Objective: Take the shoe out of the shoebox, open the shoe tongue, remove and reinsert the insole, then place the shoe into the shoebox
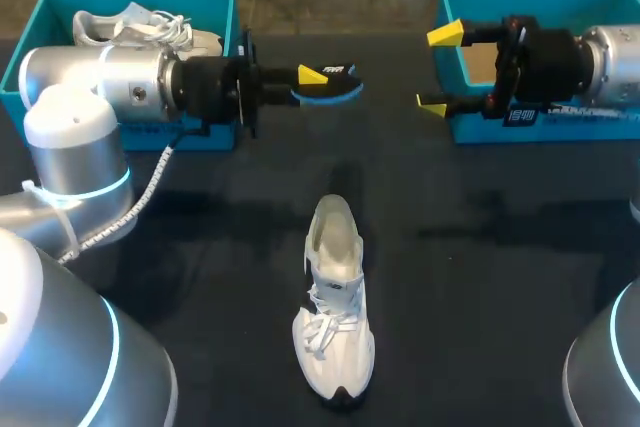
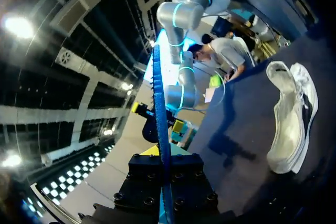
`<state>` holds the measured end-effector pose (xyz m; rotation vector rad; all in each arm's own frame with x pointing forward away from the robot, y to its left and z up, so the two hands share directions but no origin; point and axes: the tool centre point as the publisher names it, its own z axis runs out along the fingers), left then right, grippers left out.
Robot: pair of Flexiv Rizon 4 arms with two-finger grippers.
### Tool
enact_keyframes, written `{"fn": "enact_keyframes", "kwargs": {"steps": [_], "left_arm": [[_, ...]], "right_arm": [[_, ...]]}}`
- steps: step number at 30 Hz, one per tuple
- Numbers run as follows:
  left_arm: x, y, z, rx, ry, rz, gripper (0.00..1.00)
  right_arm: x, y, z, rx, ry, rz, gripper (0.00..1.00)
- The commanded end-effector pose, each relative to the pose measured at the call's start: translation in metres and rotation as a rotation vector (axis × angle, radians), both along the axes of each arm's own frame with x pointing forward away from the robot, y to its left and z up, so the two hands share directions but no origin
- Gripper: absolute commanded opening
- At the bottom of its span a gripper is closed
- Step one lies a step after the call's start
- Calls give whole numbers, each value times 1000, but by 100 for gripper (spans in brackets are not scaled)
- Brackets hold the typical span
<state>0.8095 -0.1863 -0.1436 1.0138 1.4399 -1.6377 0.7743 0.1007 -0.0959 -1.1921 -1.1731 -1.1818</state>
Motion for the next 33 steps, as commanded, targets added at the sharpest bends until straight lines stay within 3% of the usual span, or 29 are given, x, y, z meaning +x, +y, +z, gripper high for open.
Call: {"fn": "enact_keyframes", "kwargs": {"steps": [1, 9, 18, 32, 33], "left_arm": [[2, 0, -2, 2, -138, 31, 0], [5, -1, 0, 4, -169, 32, 0], [-1, -6, 8, 31, -401, 89, 0], [8, -20, 6, 36, -472, 112, 0], [8, -21, 5, 37, -481, 116, 0]], "right_arm": [[1, 1, 0, -1, 0, -1, 100], [1, 1, 0, -1, 0, -1, 100], [3, 3, 1, 7, -7, 12, 100], [-2, 40, -13, -54, -29, 93, 100], [-2, 42, -15, -64, -25, 88, 96]]}}
